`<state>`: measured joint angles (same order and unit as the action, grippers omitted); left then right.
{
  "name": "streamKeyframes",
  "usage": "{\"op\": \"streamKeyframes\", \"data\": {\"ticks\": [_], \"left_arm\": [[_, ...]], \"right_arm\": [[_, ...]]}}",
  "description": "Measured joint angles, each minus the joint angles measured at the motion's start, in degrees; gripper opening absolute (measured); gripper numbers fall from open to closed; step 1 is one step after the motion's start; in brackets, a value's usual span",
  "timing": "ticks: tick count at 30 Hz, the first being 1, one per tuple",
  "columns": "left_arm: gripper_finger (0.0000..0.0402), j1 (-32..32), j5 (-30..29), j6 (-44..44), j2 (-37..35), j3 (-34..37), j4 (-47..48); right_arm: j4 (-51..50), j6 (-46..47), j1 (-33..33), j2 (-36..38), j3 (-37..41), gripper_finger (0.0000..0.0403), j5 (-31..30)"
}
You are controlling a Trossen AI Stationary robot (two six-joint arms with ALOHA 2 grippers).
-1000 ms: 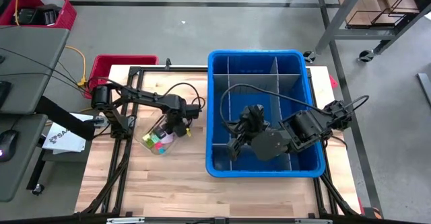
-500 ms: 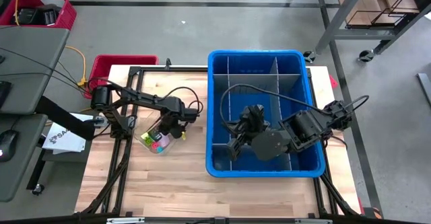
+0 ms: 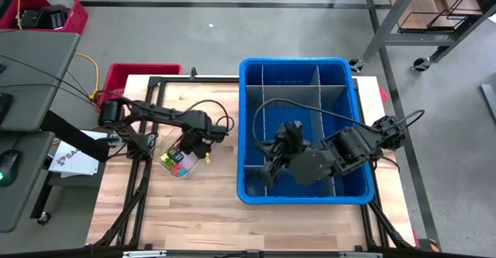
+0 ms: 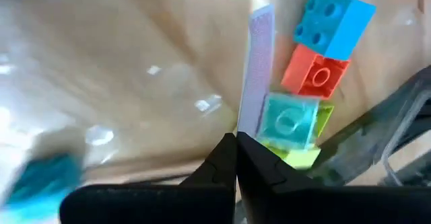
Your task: Sort blocks
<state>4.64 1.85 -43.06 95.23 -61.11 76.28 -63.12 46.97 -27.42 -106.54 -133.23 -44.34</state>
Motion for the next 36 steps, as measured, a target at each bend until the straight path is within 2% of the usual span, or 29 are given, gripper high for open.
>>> {"op": "streamKeyframes", "data": {"ticks": [6, 10, 13, 16, 20, 25, 30, 36], "left_arm": [[0.0, 3.25, -5.21, 2.25, -7.83, -8.65, 1.48], [0.0, 6.93, -11.87, 6.25, -12.5, -14.51, -0.03], [0.0, 9.14, -15.34, 12.37, -16.06, -18.17, -6.77], [0.0, 10.15, -14.41, 20.16, -19.27, -19.9, -18.98], [0.0, 7.64, -15.36, 26.53, -20.33, -19.9, -32.02], [0.0, 3.63, -22.82, 31.46, -18.35, -19.75, -38.58], [0.0, 3.66, -20.77, 37.93, -19.08, -19.75, -45.85], [0.0, 6.82, -17.88, 38.04, -19.42, -19.77, -50.8]], "right_arm": [[0.86, -3.03, -0.37, 0.0, 0.0, 0.0, -0.9], [1.67, -6.96, -1.82, 0.0, -1.25, 0.0, -3.77], [3.2, -11.27, -3.84, 0.94, -1.6, 0.0, -6.92], [4.37, -15.41, -6.26, 1.84, -1.75, 0.0, -11.21], [5.3, -18.74, -9.74, 3.29, -1.75, 0.0, -17.47], [5.49, -20.53, -13.04, 5.06, -1.75, 0.0, -22.98], [5.35, -24.22, -14.93, 6.67, -1.75, 0.0, -29.07], [1.32, -29.56, -12.88, 9.34, -1.73, 0.0, -35.87]]}}
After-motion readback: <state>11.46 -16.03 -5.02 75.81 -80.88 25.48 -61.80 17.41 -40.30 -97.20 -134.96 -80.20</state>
